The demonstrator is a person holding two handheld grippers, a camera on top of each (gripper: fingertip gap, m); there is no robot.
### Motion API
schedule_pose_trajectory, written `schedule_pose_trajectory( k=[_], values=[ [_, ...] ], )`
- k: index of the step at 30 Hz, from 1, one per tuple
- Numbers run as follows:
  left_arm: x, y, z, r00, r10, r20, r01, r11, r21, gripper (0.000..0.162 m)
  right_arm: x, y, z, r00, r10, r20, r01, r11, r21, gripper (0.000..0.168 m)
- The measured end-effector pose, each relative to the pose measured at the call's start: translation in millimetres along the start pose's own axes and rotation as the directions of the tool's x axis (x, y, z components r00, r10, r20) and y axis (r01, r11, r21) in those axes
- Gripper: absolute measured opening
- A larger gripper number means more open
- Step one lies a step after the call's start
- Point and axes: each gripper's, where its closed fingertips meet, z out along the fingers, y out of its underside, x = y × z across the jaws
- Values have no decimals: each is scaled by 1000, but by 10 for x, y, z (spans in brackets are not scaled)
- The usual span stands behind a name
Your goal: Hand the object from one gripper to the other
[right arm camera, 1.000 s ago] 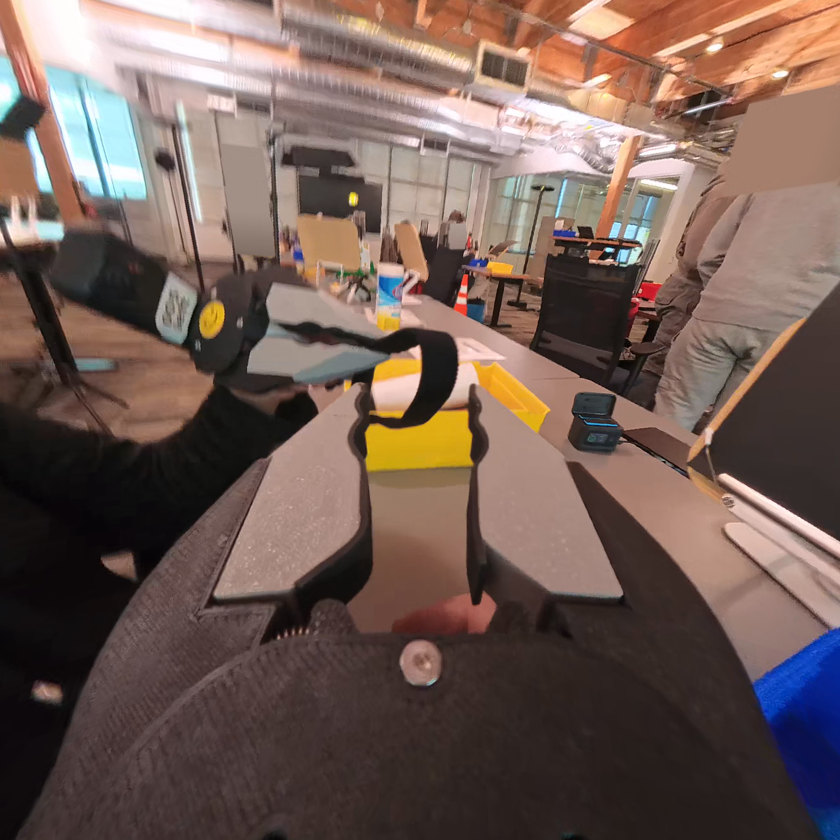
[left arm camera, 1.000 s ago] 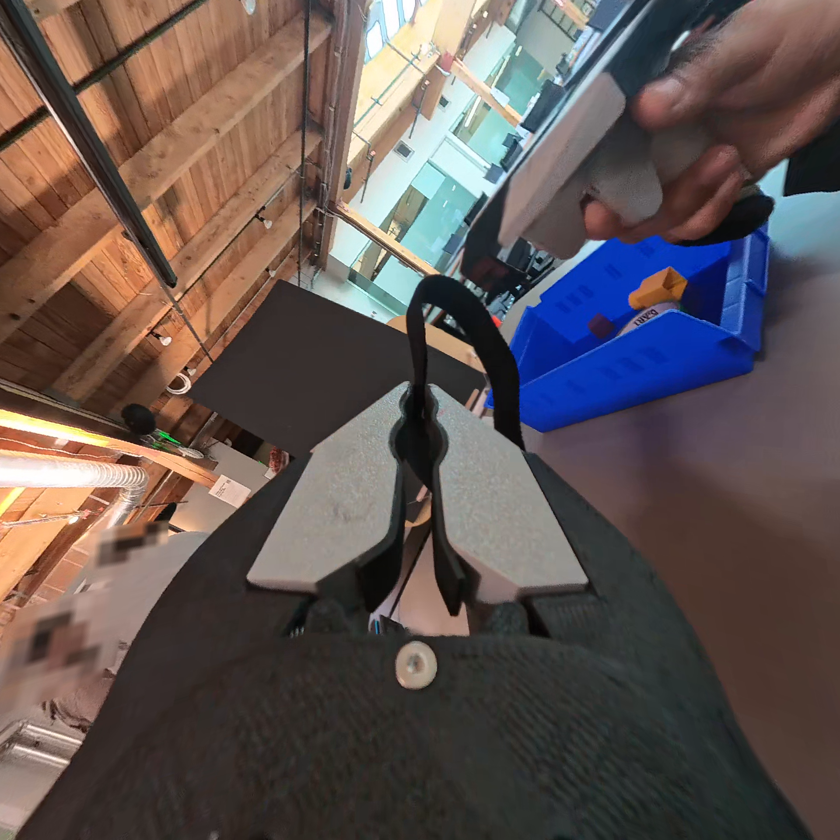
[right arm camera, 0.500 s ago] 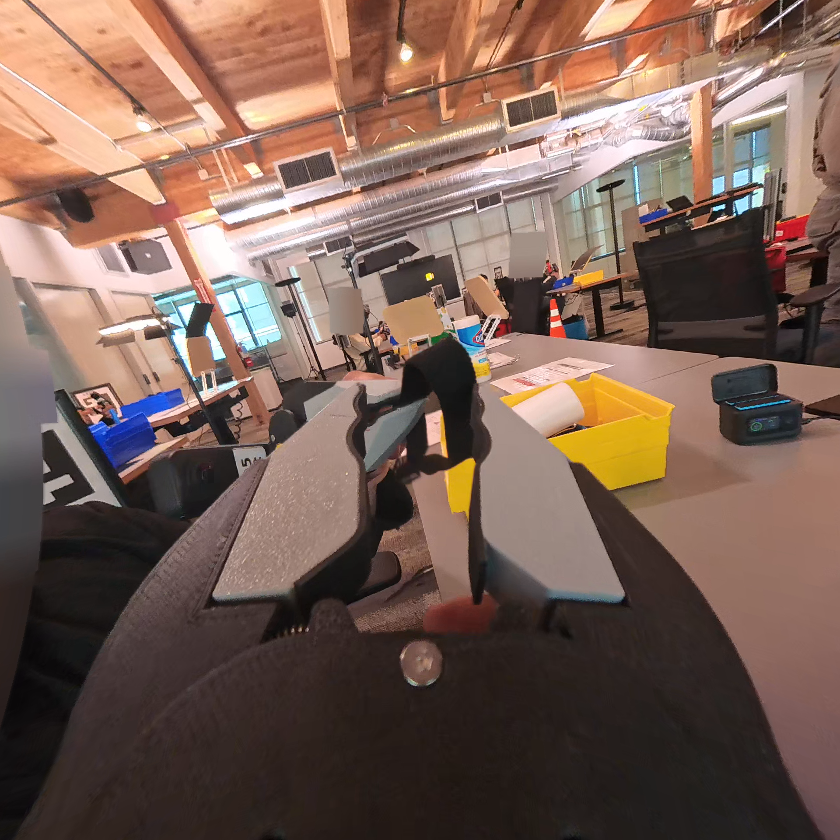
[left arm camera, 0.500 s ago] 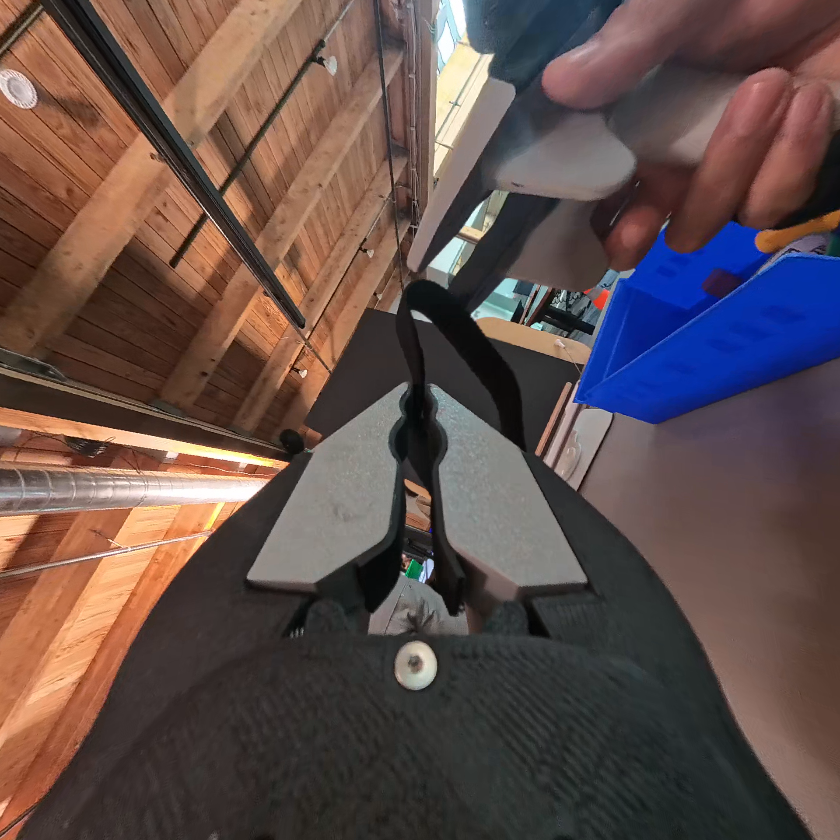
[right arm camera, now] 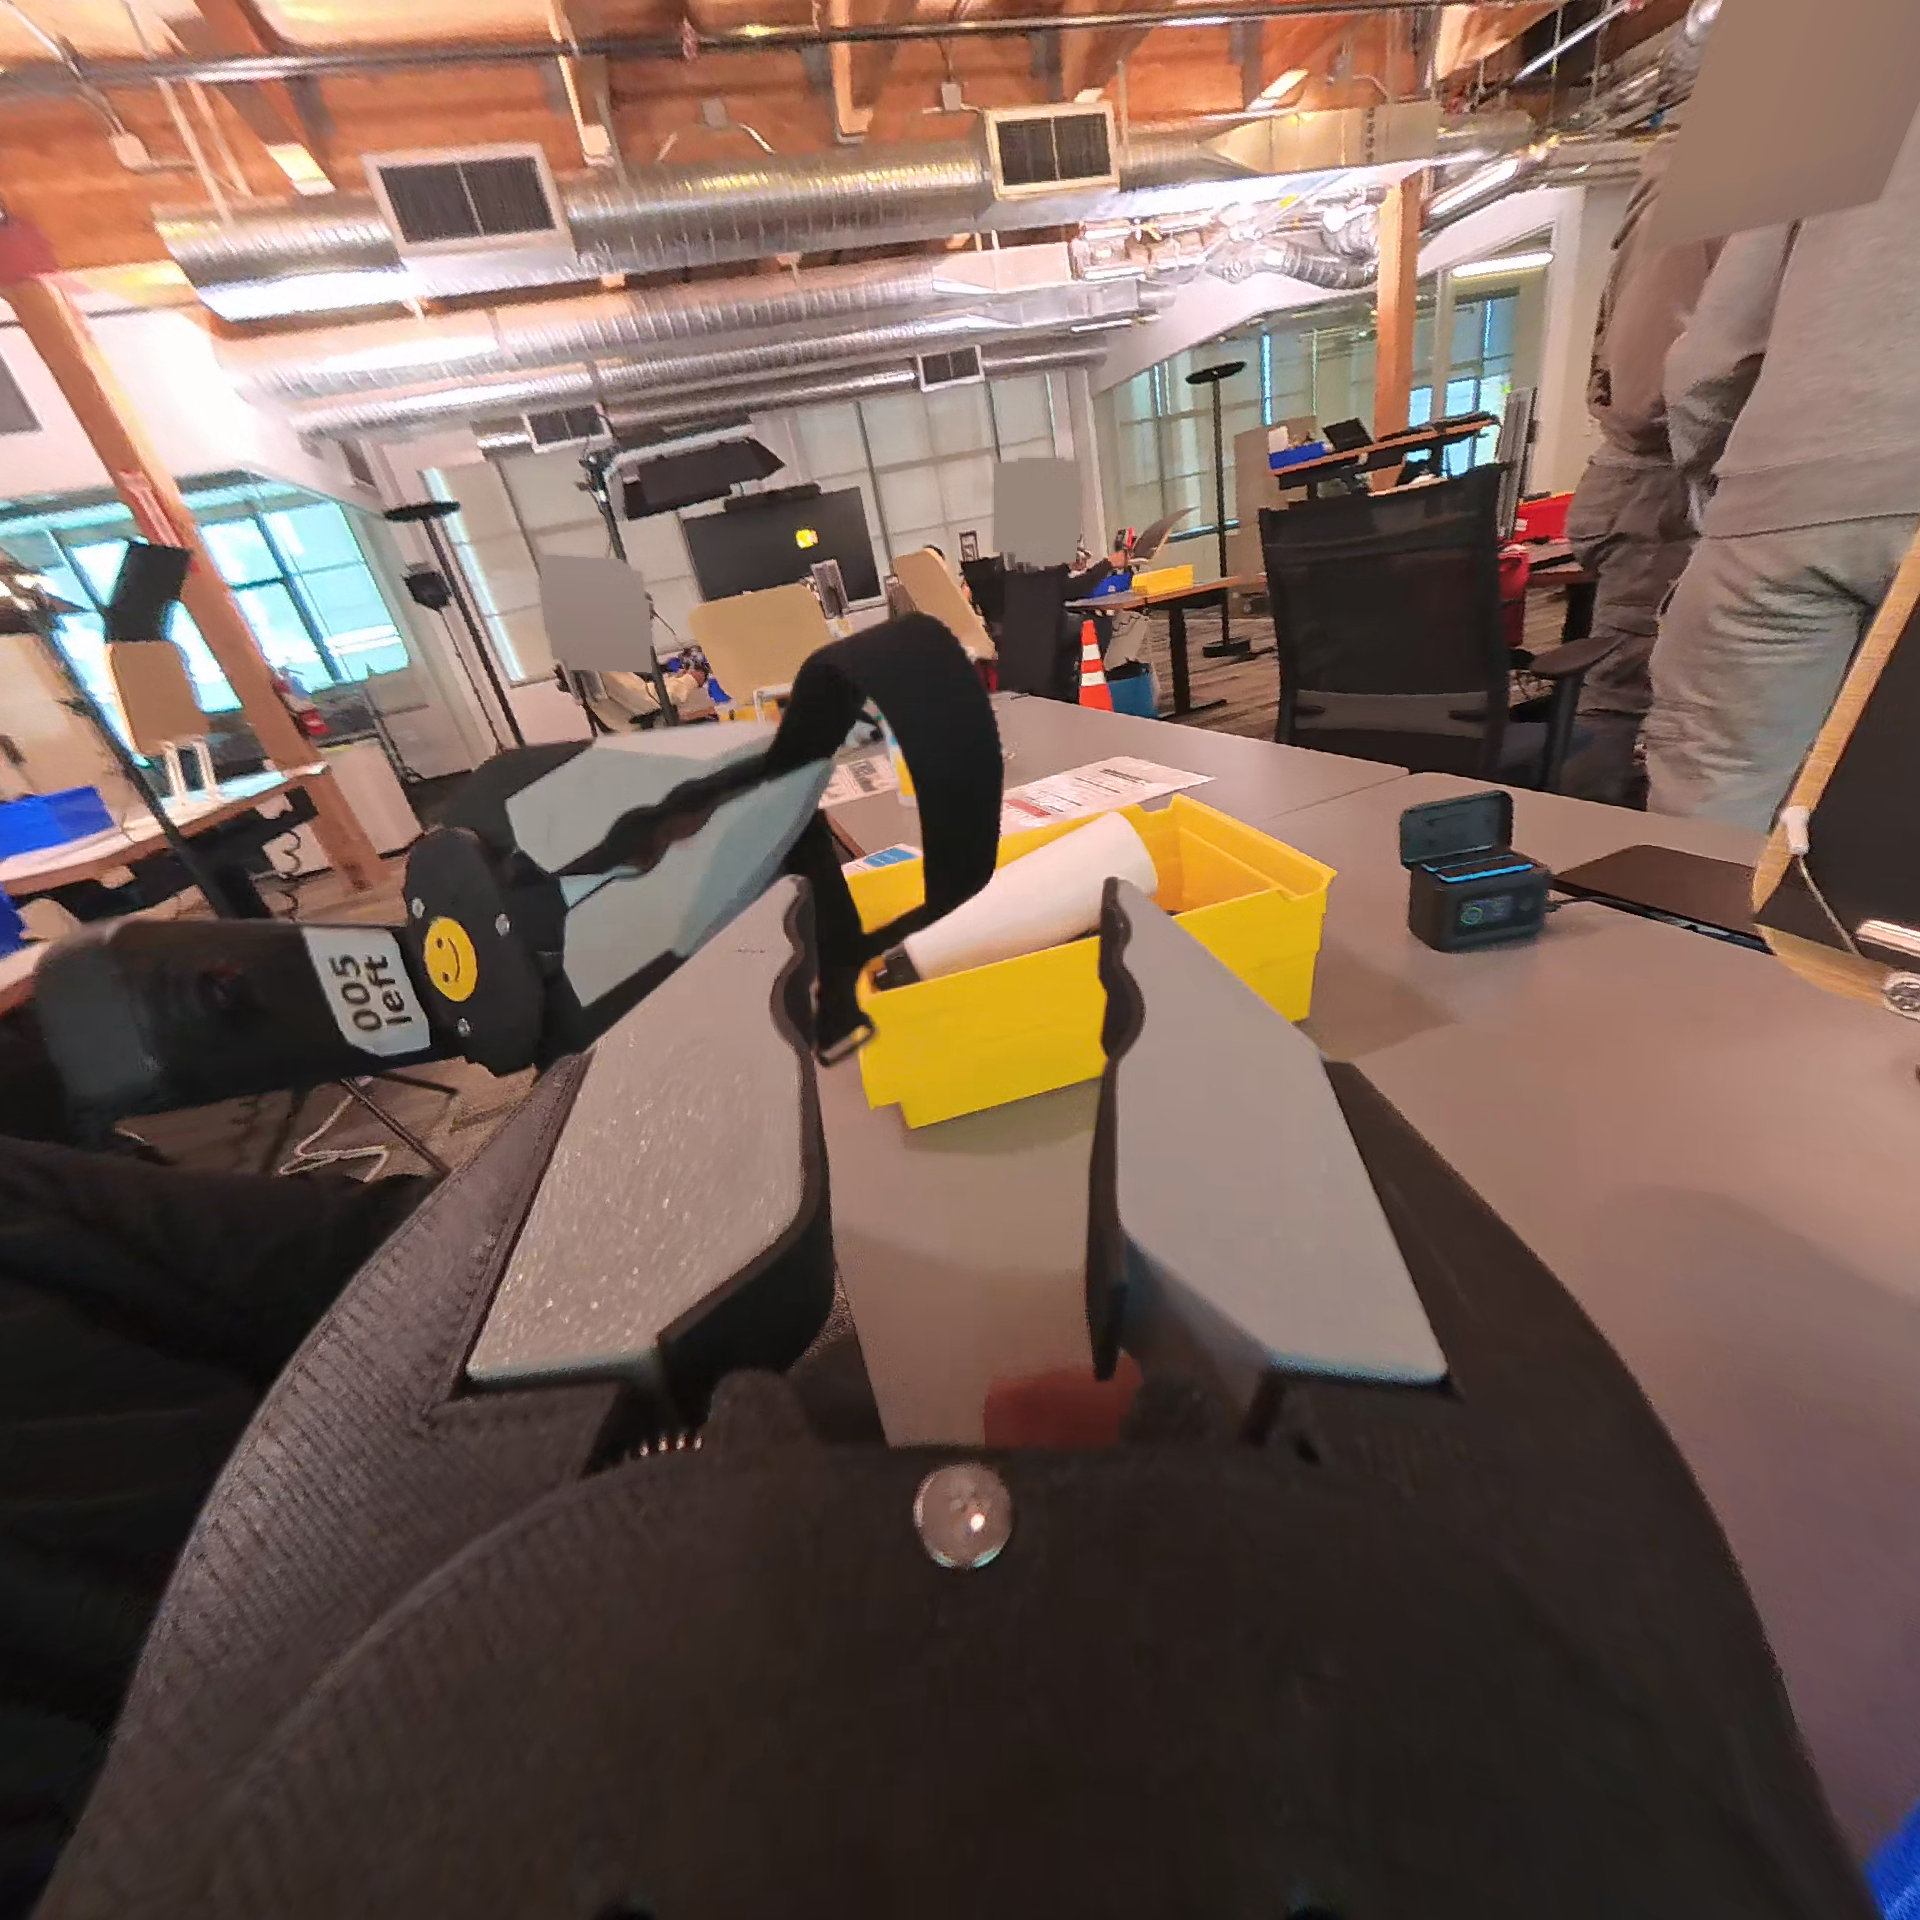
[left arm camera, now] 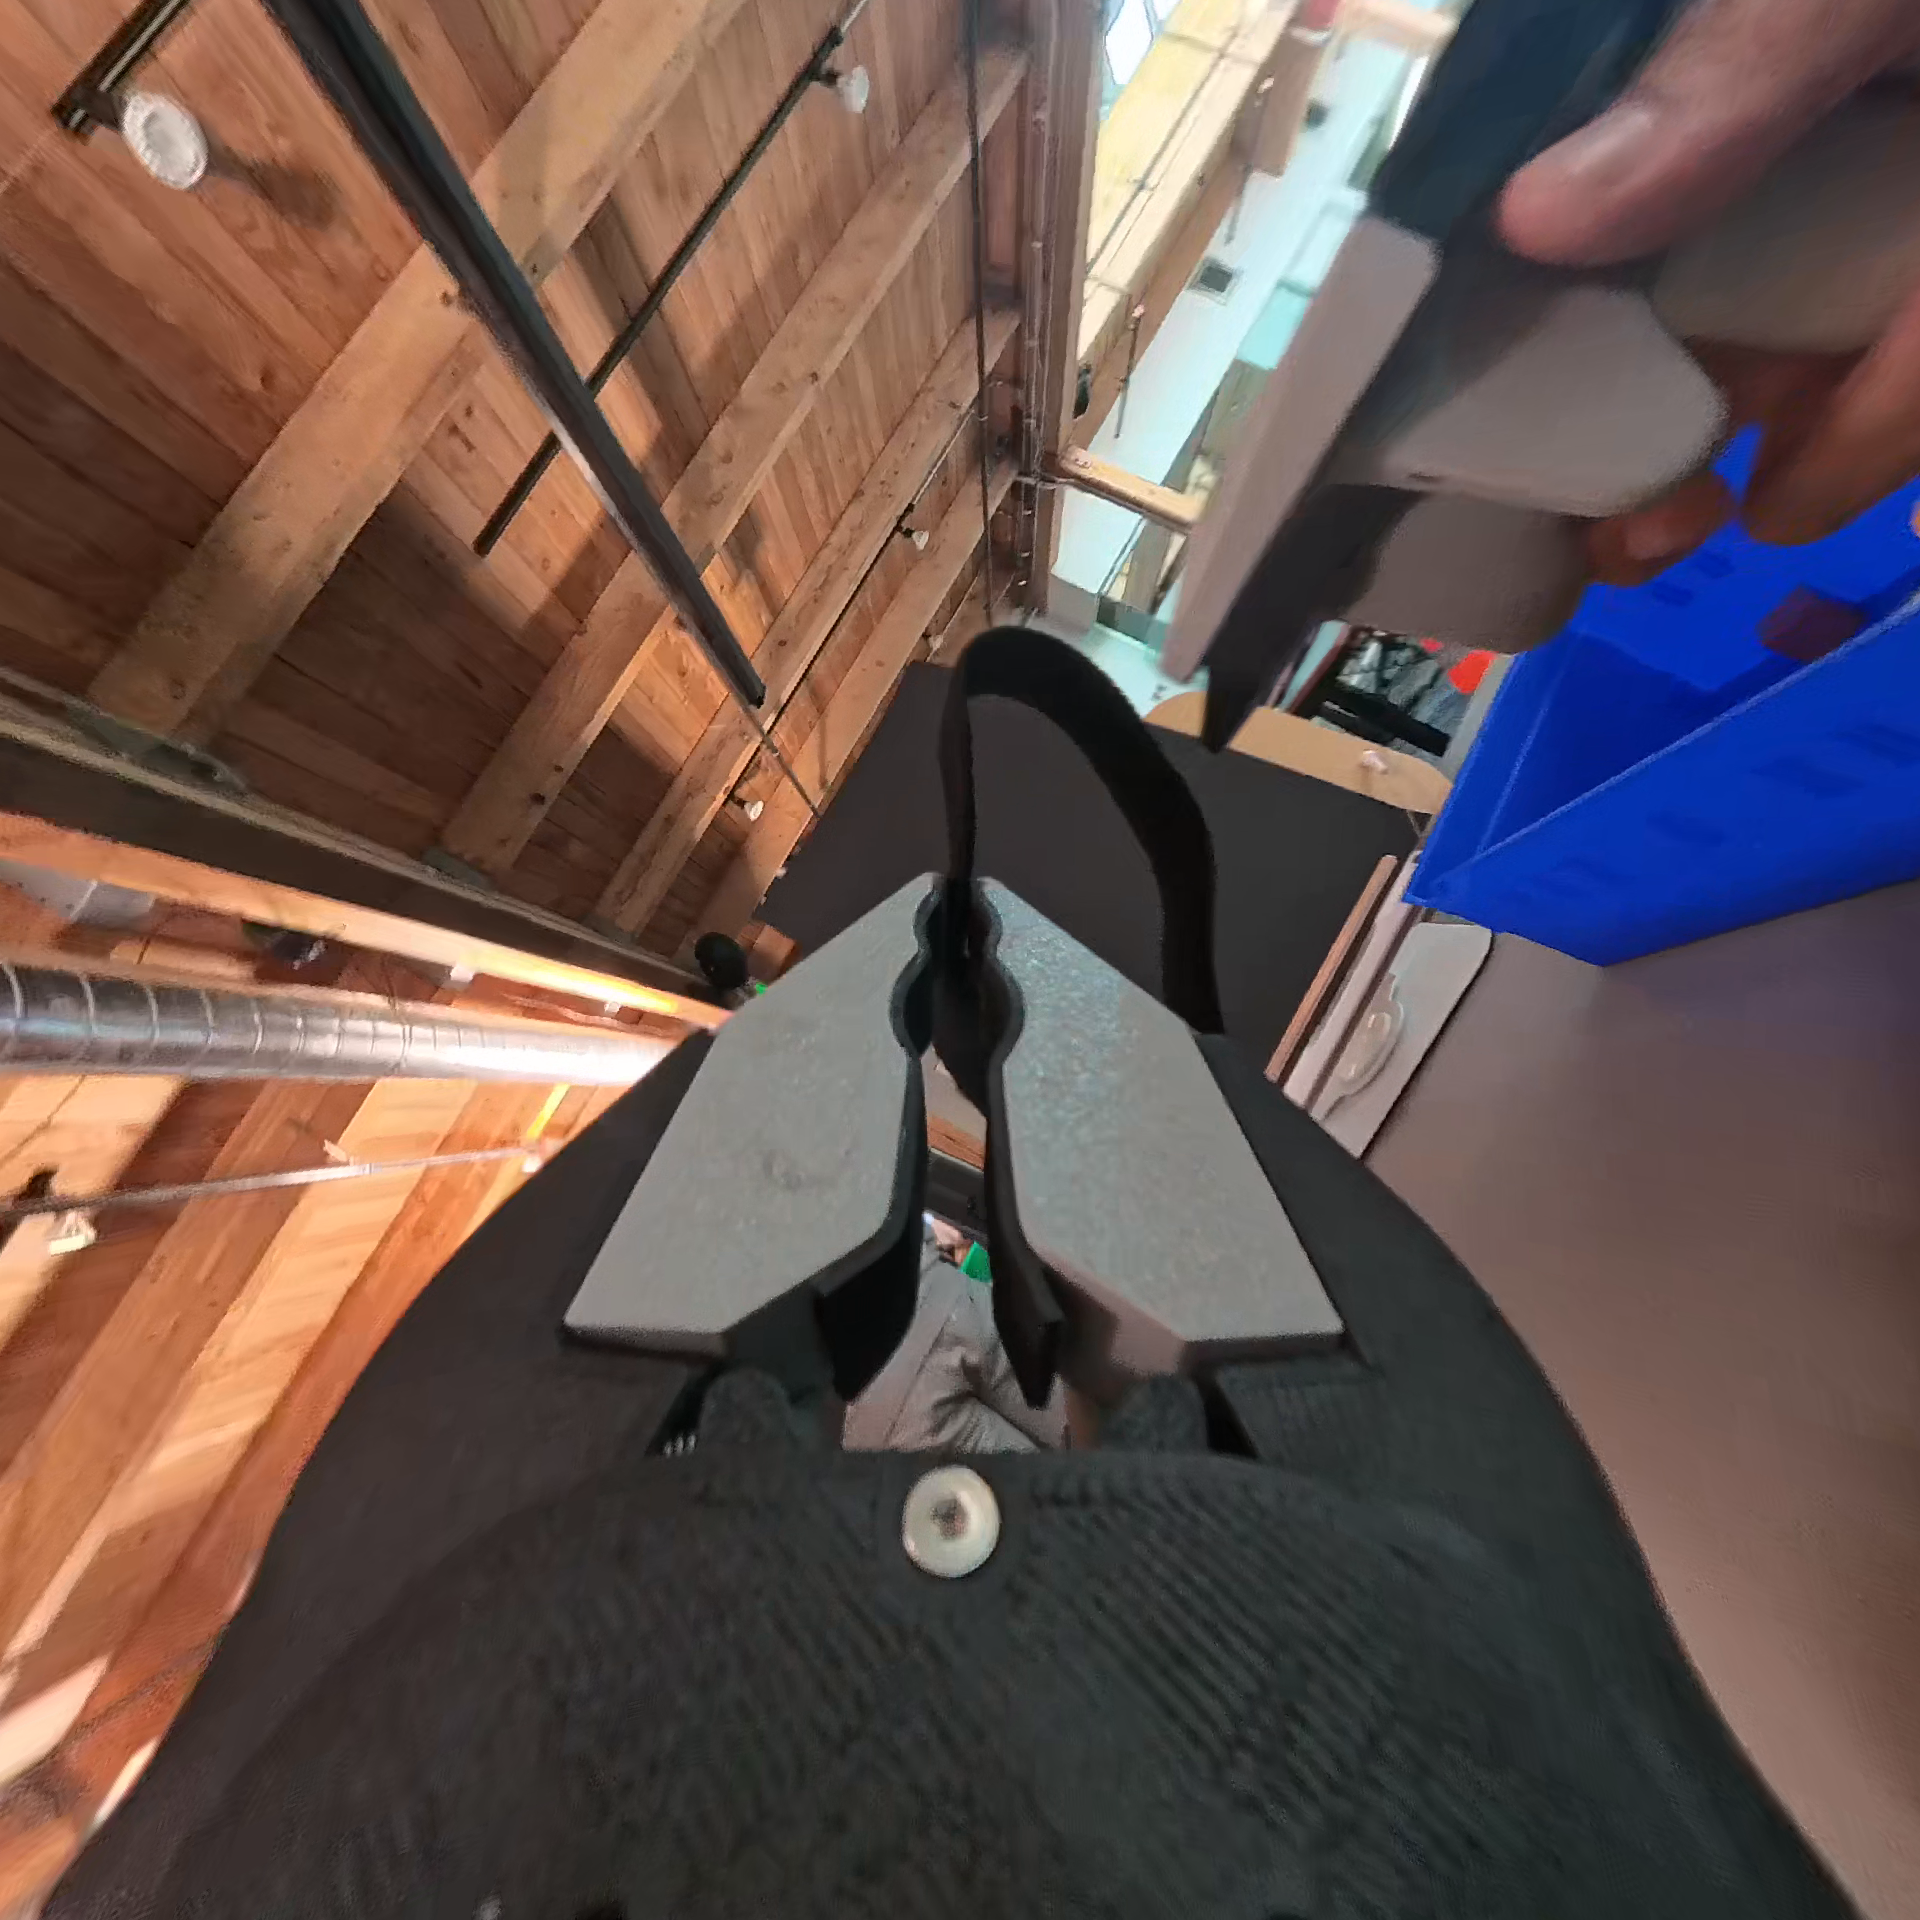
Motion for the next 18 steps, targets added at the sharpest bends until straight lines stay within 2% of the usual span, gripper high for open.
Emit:
schedule_pose_trajectory(
  k=[4, 6, 9, 14, 15, 16, 18],
  values=[
    [-45, -4, -9, 994, -106, -17, 107, 994, 19, 1, -104, 9, 22, 999, 20, 50, -20, 1000, -2, 58],
    [41, -106, -25, 994, -99, -47, 101, 993, 58, 1, -178, -6, 32, 995, 47, 93, -48, 999, 9, 58],
    [250, -161, 9, 995, -27, -94, 32, 998, 45, 1, -272, -54, 34, 982, 101, 162, -108, 993, 35, 57],
    [553, -261, 14, 983, 21, -181, -7, 997, 76, 1, -302, -55, 51, 966, 149, 209, -161, 986, 42, 43],
    [581, -259, 20, 982, 29, -187, -16, 997, 71, 2, -304, -55, 52, 964, 155, 216, -168, 985, 43, 38],
    [579, -248, 31, 983, 33, -178, -23, 998, 62, 2, -297, -54, 53, 963, 156, 219, -169, 985, 43, 26],
    [574, -218, 46, 984, 14, -178, -7, 999, 42, 1, -245, -51, 55, 970, 143, 195, -155, 987, 48, 21]
  ],
)
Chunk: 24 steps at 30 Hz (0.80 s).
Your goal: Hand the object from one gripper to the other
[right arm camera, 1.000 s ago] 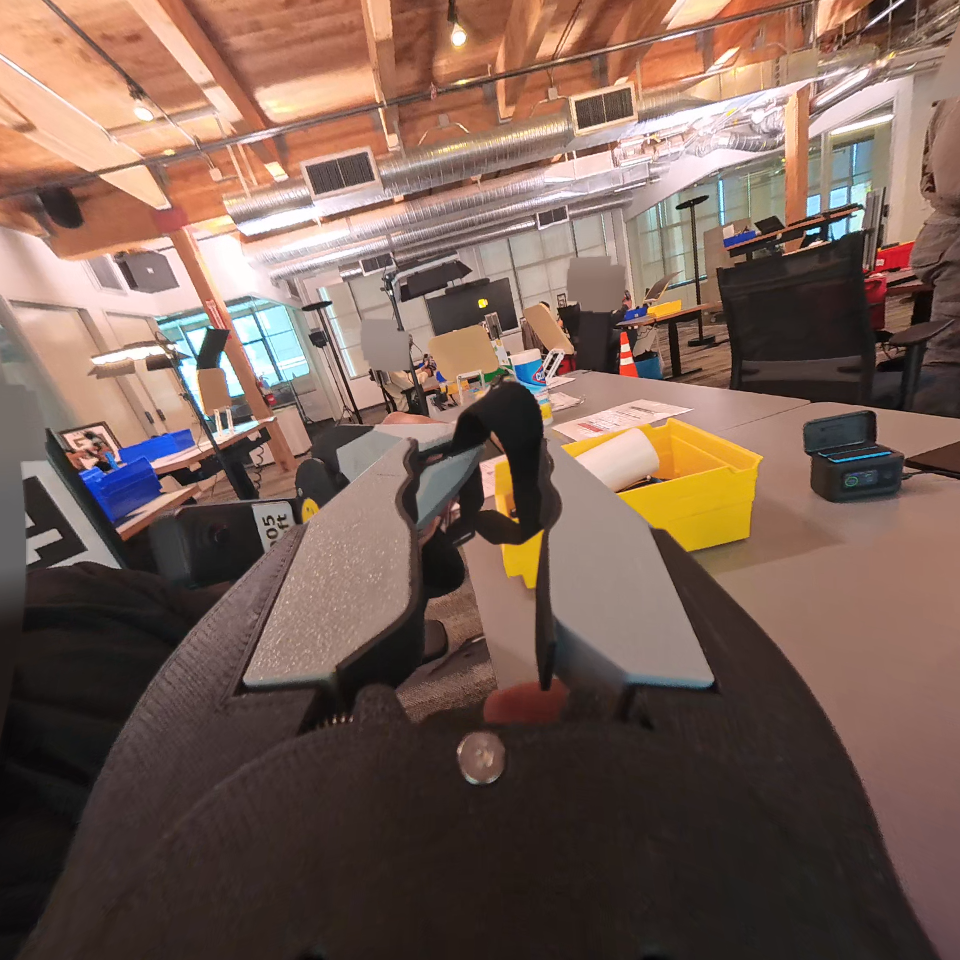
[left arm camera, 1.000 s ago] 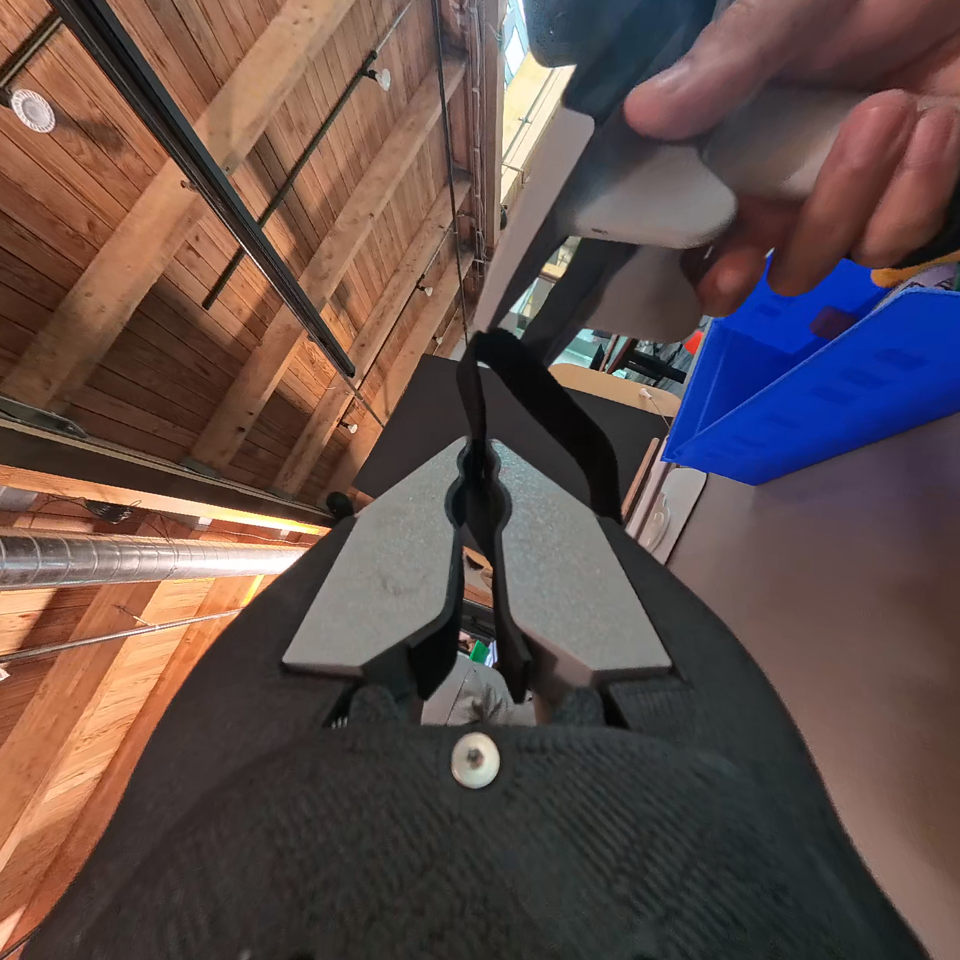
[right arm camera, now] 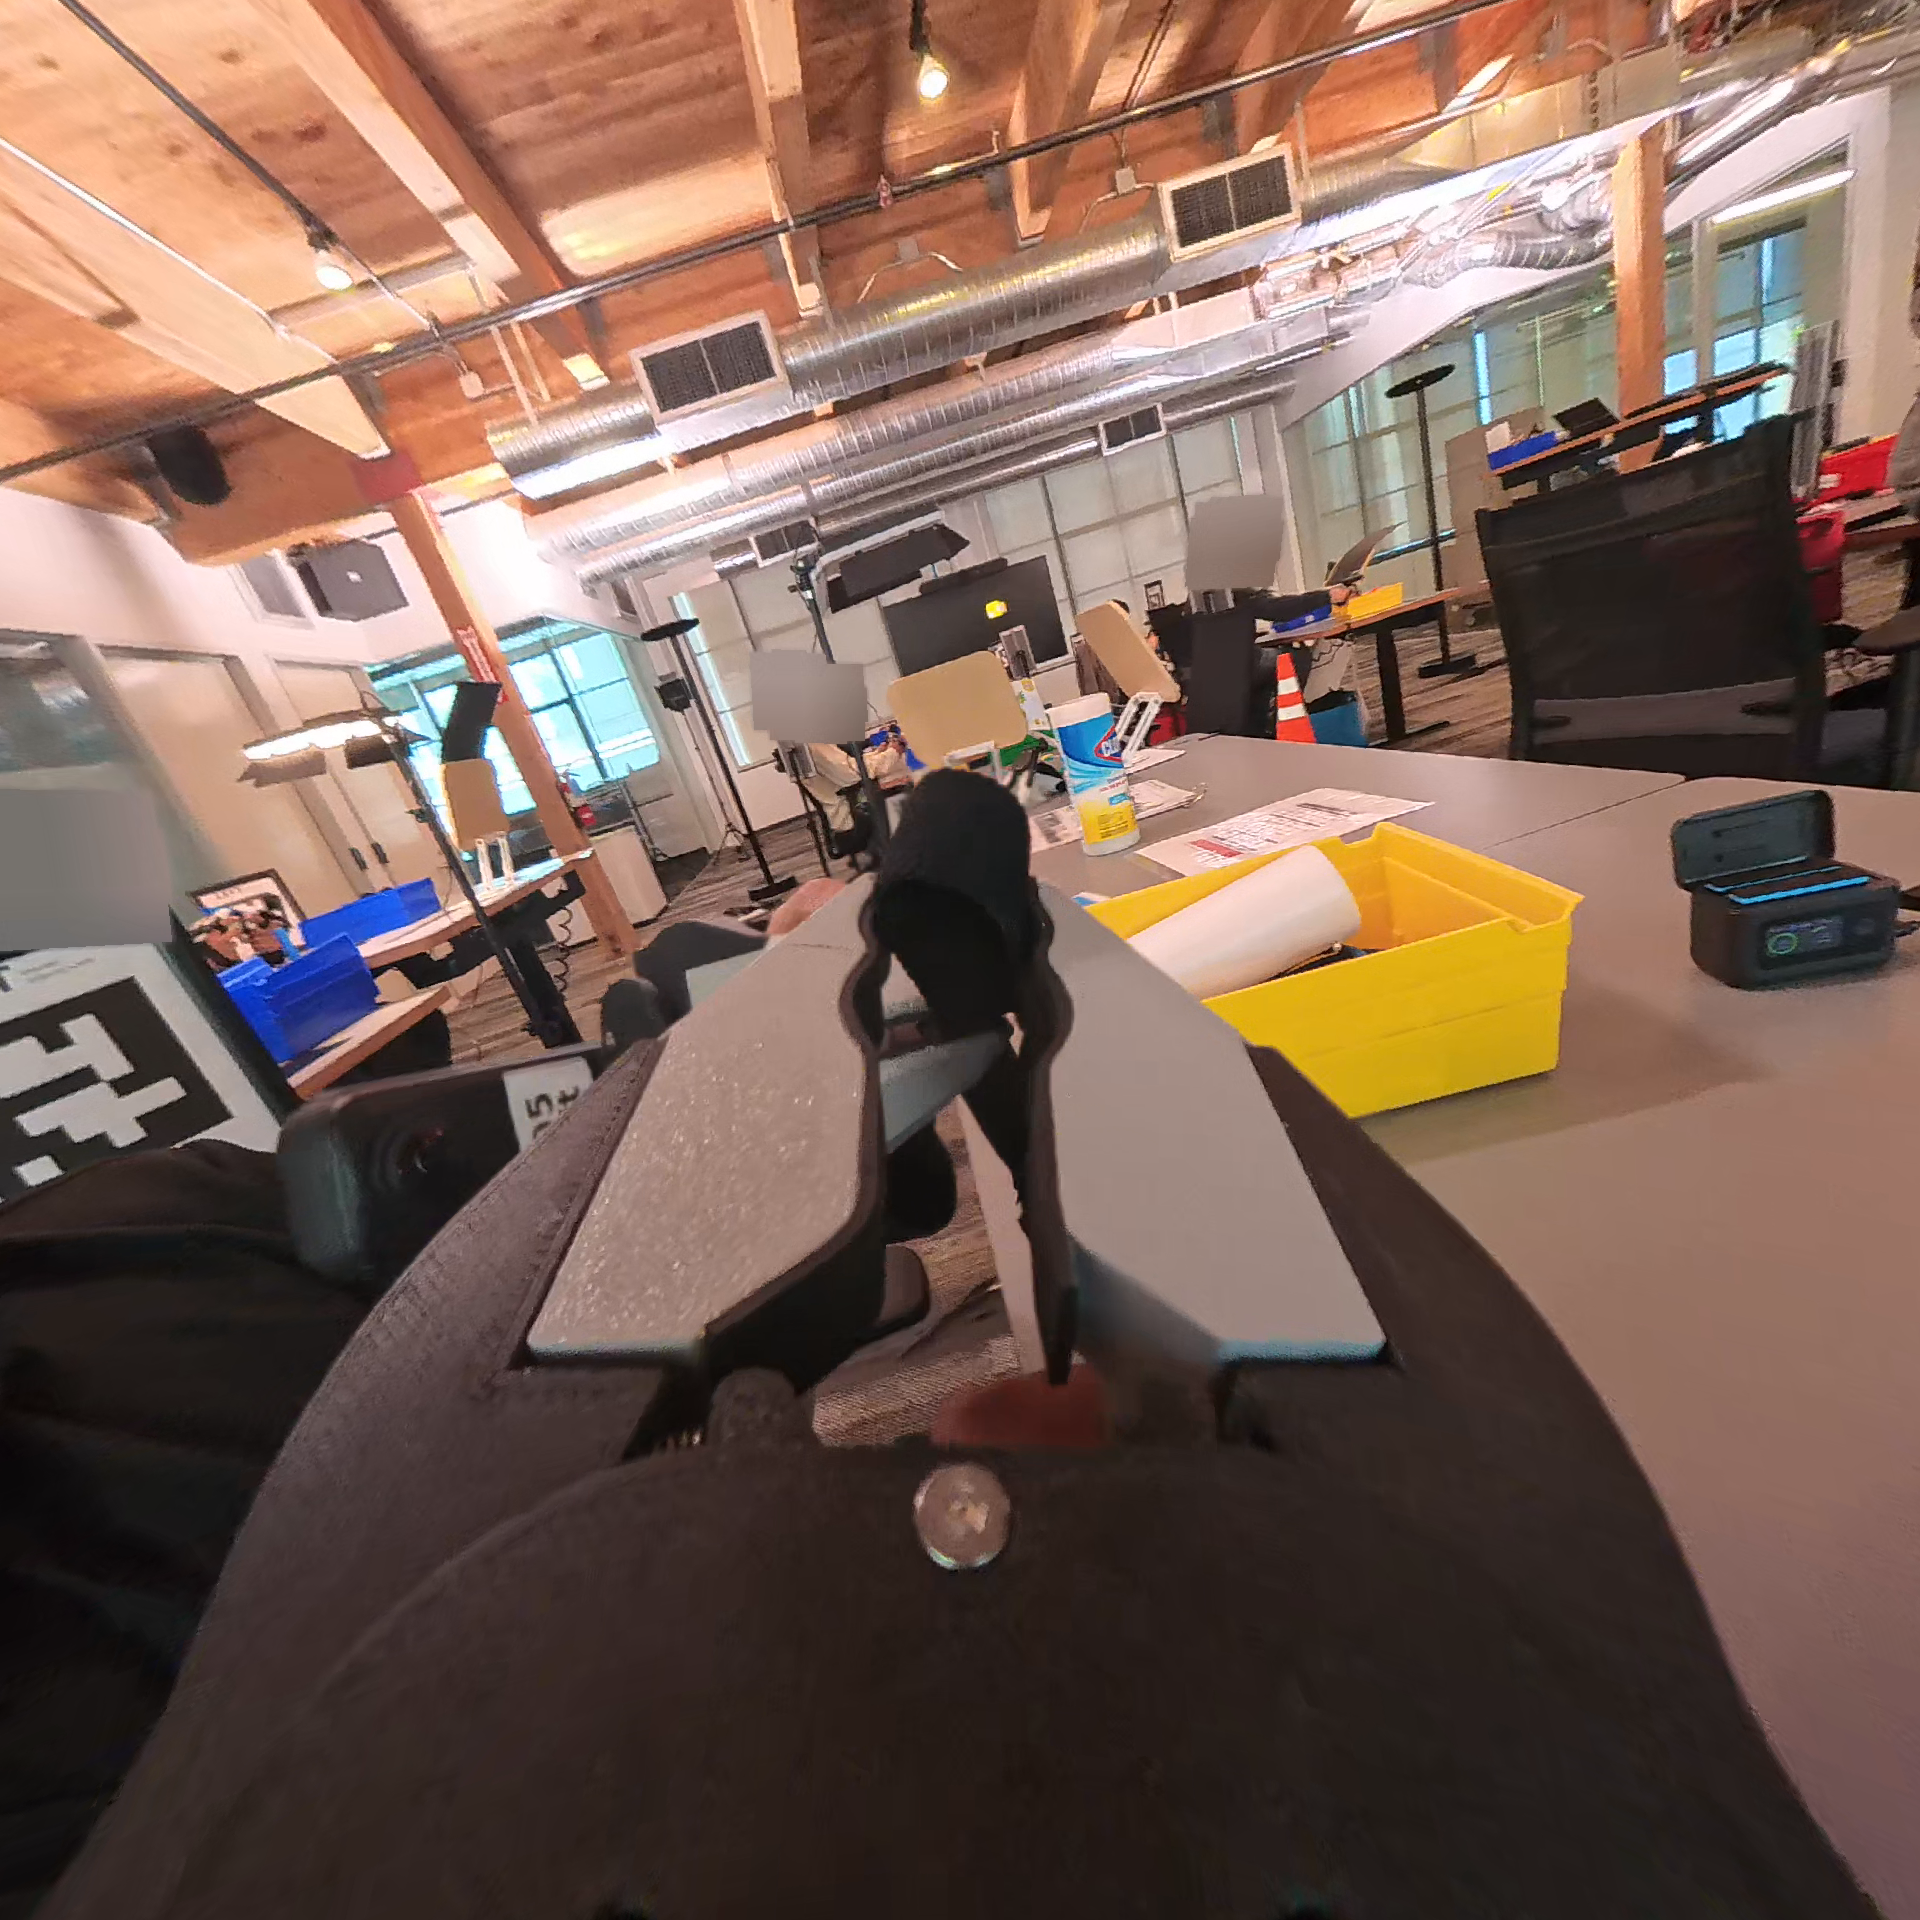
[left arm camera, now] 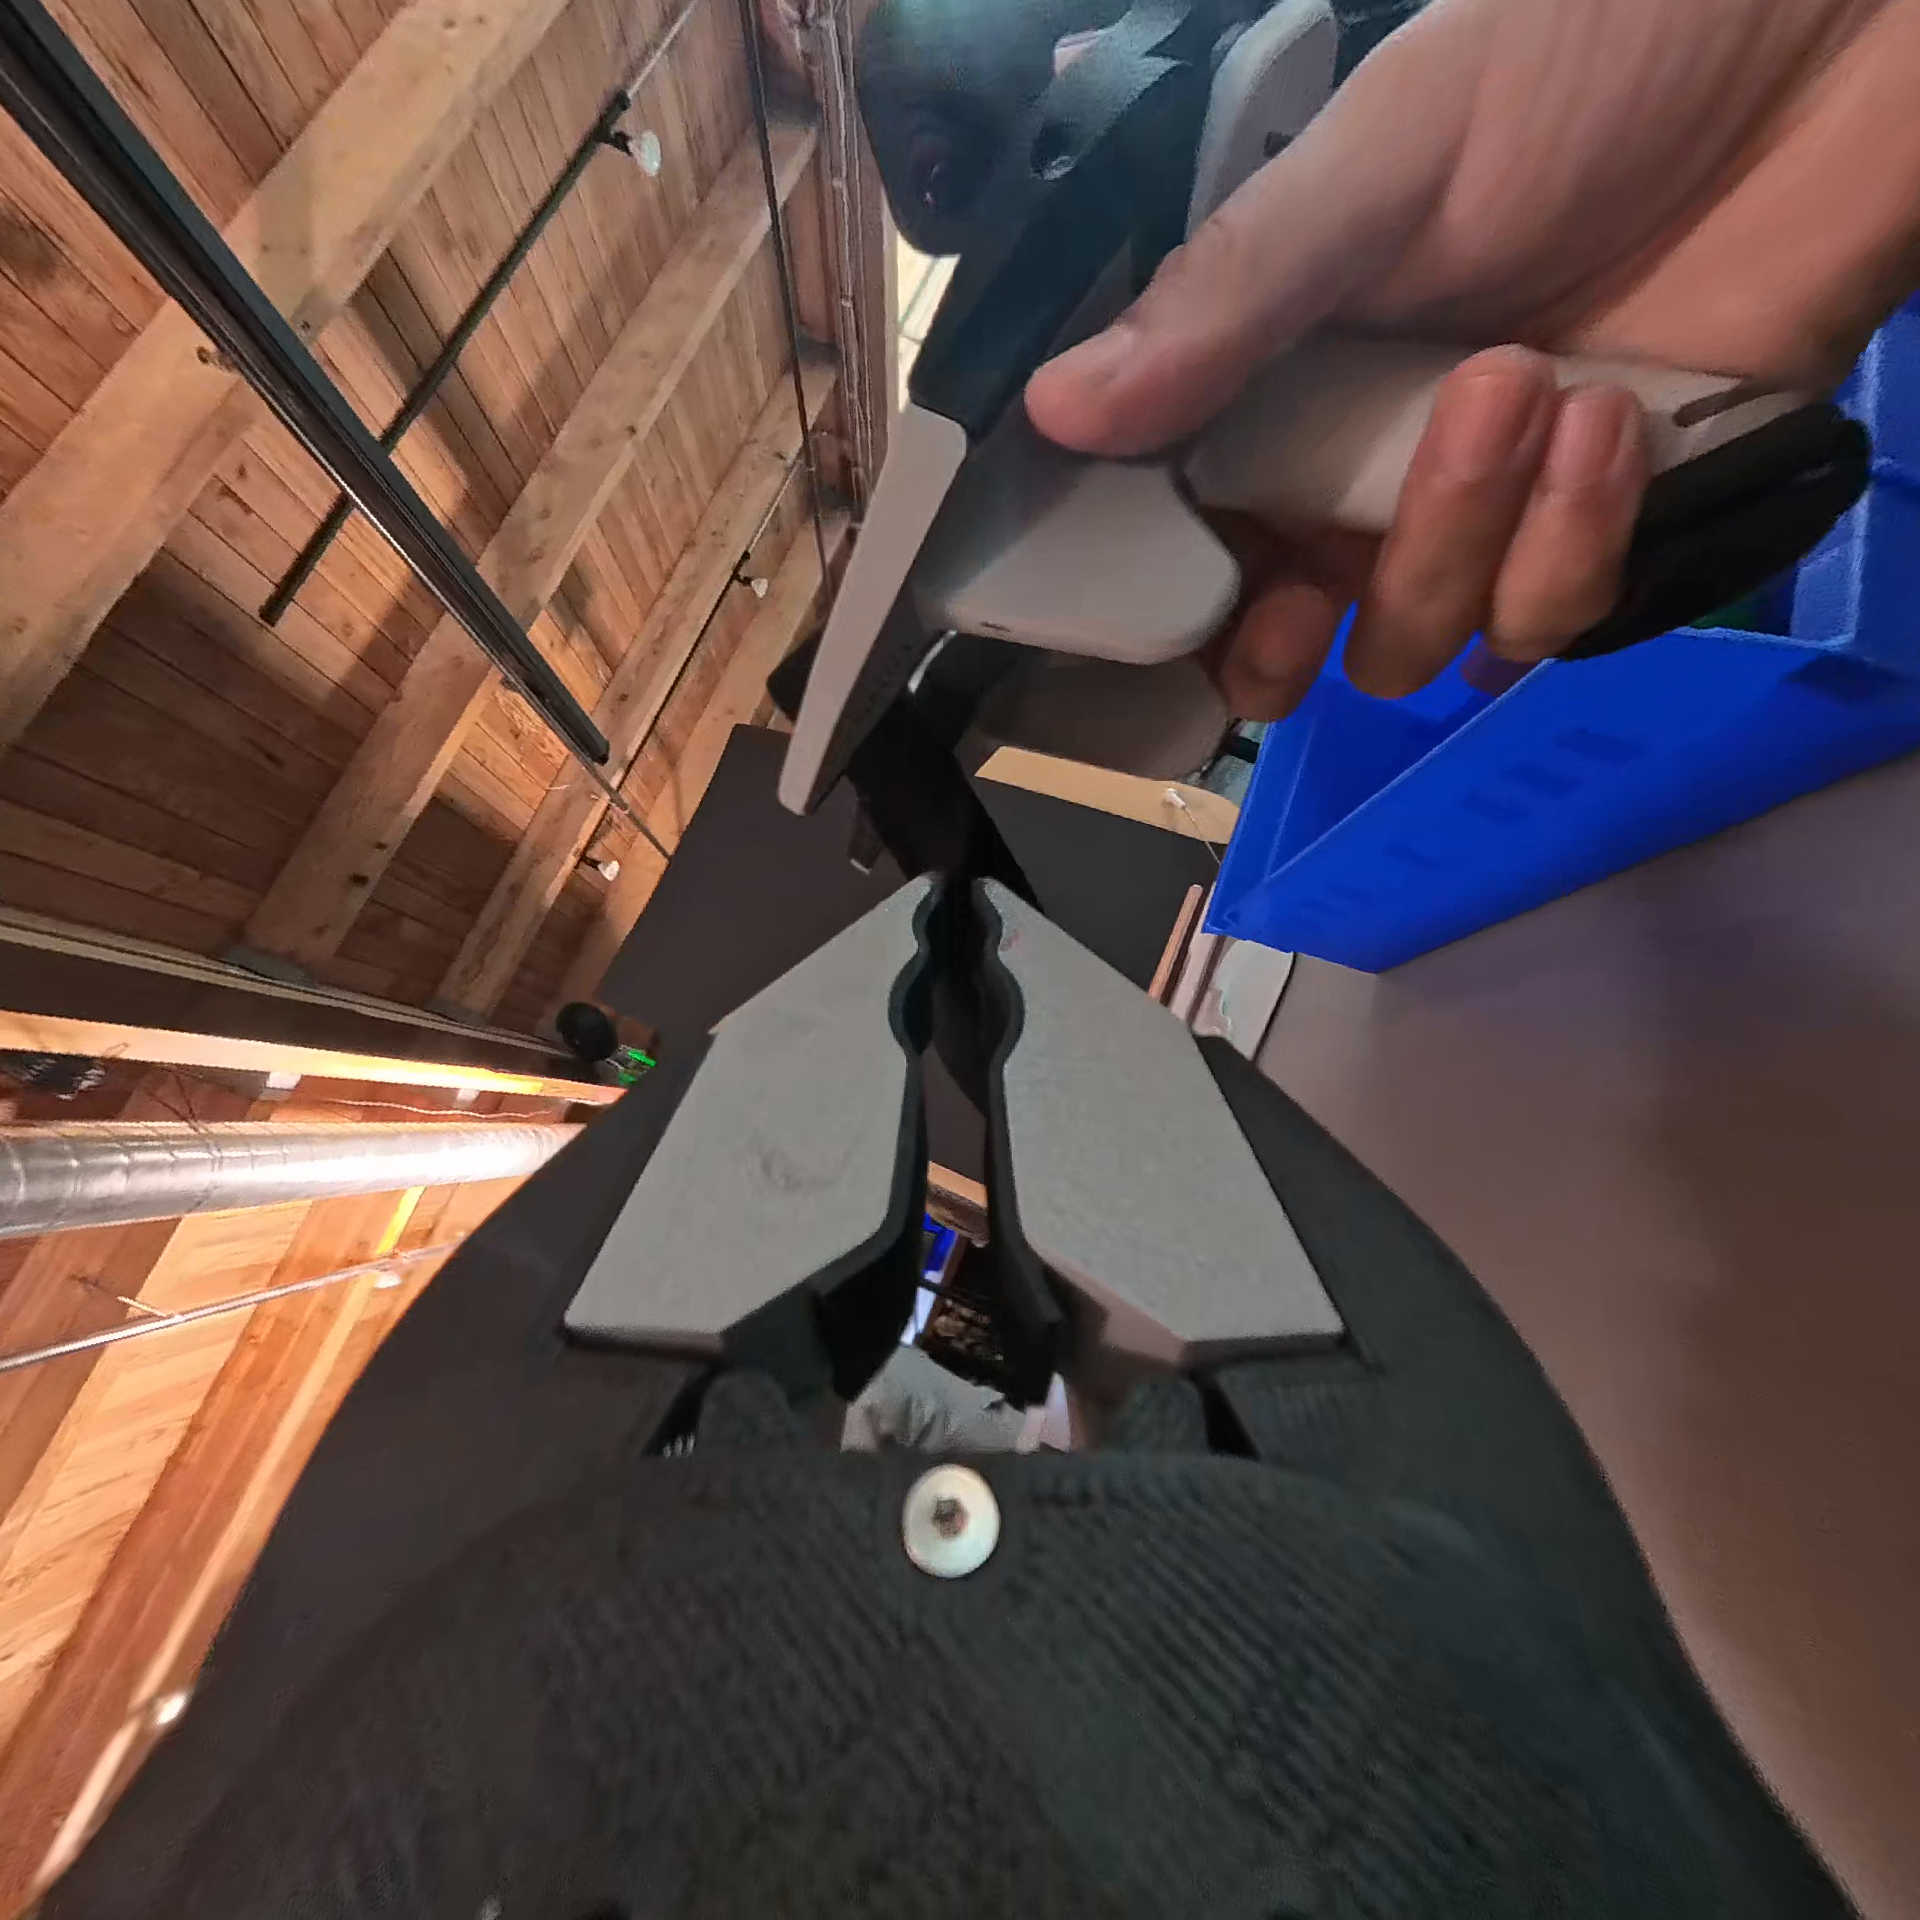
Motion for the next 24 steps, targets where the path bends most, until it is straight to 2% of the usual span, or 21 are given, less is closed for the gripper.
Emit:
schedule_pose_trajectory(
  k=[8, 11, 13, 16, 19, 22, 24],
  values=[
    [18, 43, 6, 988, -144, -52, 144, 990, -8, 3, 121, 11, -38, 984, -149, -98, 145, 988, -49, 5],
    [61, -7, -60, 951, -275, -142, 280, 960, 18, 8, 167, -2, -64, 956, -252, -150, 242, 967, -82, 3],
    [87, -18, -114, 875, -417, -247, 426, 905, -17, 12, 182, 6, -82, 928, -331, -169, 315, 942, -117, 2],
    [34, 64, -177, 762, -570, -309, 577, 813, -77, 22, 158, -2, -105, 882, -439, -173, 418, 896, -148, 2],
    [68, 147, -252, 618, -675, -402, 685, 714, -144, 26, 76, 42, -111, 833, -537, -133, 510, 839, -193, 2],
    [78, 169, -298, 456, -753, -474, 780, 595, -195, 33, 32, 99, -127, 741, -663, -107, 624, 738, -257, 2],
    [69, 127, -302, 406, -765, -500, 813, 553, -185, 36, -144, 198, -106, 690, -723, -9, 698, 669, -255, 2]
  ],
)
